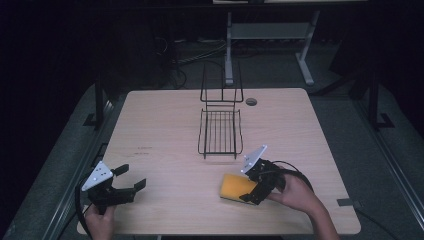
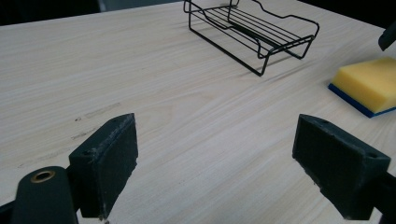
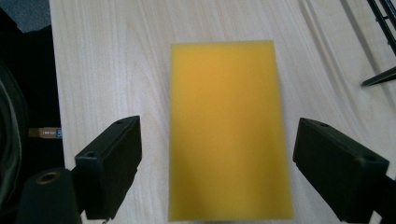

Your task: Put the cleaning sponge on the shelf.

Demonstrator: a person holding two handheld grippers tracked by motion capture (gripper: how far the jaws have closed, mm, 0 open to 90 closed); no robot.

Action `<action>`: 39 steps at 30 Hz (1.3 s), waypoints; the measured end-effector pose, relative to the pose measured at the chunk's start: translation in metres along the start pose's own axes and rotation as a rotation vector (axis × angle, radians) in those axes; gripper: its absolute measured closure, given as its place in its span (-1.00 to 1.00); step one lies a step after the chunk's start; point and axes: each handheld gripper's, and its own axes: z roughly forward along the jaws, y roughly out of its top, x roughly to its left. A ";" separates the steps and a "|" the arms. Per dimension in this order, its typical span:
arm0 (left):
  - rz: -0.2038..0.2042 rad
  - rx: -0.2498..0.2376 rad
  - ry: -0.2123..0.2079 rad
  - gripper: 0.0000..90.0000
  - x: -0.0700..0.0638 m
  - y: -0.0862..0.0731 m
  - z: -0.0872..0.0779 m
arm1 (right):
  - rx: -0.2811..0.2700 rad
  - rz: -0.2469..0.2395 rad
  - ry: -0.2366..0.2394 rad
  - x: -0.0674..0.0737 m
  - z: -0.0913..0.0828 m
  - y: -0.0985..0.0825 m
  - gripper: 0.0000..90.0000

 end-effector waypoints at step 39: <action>-0.003 0.001 -0.003 -0.70 -0.001 0.000 0.001 | 0.131 -0.021 0.026 -0.010 0.039 0.008 -0.66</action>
